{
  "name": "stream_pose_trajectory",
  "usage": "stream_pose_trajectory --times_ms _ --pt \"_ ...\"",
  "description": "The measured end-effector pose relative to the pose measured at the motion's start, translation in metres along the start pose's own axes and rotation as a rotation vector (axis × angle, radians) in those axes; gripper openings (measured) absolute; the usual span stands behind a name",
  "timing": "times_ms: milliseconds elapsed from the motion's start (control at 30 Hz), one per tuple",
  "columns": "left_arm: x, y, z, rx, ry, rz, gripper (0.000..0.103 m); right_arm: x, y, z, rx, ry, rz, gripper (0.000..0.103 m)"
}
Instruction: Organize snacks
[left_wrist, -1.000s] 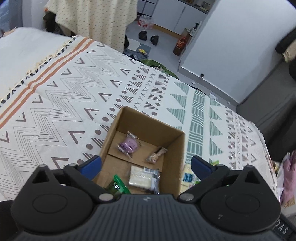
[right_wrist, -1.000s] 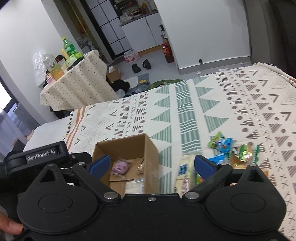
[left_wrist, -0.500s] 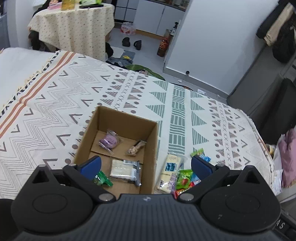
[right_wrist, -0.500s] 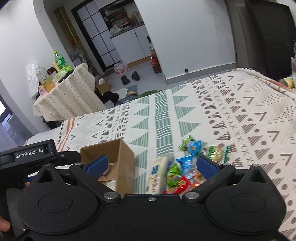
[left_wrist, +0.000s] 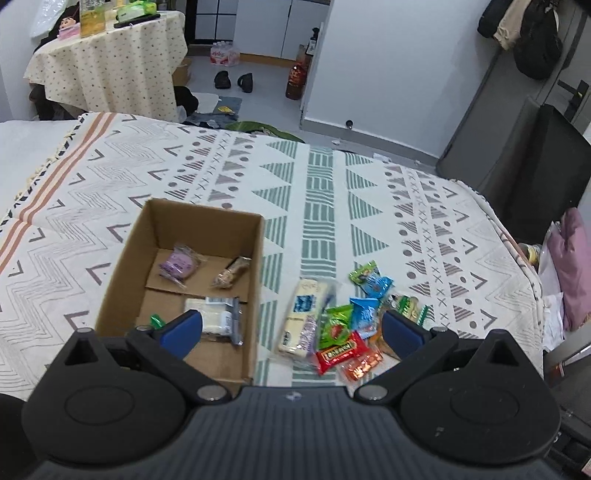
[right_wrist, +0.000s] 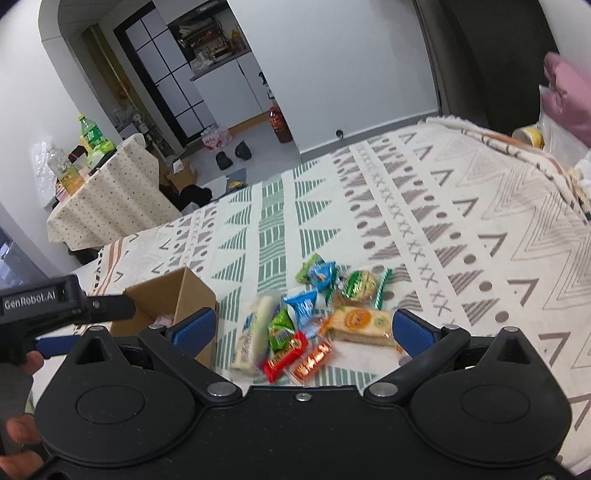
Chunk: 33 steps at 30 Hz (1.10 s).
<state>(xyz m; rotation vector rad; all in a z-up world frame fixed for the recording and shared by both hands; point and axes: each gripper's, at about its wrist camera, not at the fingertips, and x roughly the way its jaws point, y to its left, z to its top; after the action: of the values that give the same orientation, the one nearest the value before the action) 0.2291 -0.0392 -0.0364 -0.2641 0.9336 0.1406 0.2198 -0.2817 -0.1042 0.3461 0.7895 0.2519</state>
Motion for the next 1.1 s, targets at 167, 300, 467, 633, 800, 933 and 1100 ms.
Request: stream_pose_trajectory --times_ms 167,300,467,633,800,933,1100 --pt "0.007 -0.015 -0.005 0.025 0.037 -0.030 0.103 0.002 -0.020 -0.006 0.025 0.012 0.002 0.103" --pt "0.016 -0.026 -0.011 0.044 0.042 -0.059 0.103 0.006 -0.036 -0.011 0.064 0.009 0.028 0.102" --pt "0.036 -0.036 -0.029 0.068 0.037 -0.074 0.102 0.018 -0.061 -0.028 0.099 -0.035 0.056 0.102" --pt "0.053 -0.040 -0.040 0.076 0.049 -0.104 0.100 0.029 -0.071 -0.026 0.121 -0.054 0.086 0.099" --pt "0.069 -0.043 -0.039 0.079 0.063 -0.112 0.081 0.047 -0.076 -0.024 0.101 -0.021 0.070 0.088" --pt "0.086 -0.047 -0.039 0.091 0.092 -0.119 0.059 0.060 -0.084 -0.025 0.121 0.007 0.078 0.077" --pt "0.107 -0.050 -0.042 0.106 0.124 -0.123 0.050 0.068 -0.084 -0.024 0.117 0.013 0.079 0.076"
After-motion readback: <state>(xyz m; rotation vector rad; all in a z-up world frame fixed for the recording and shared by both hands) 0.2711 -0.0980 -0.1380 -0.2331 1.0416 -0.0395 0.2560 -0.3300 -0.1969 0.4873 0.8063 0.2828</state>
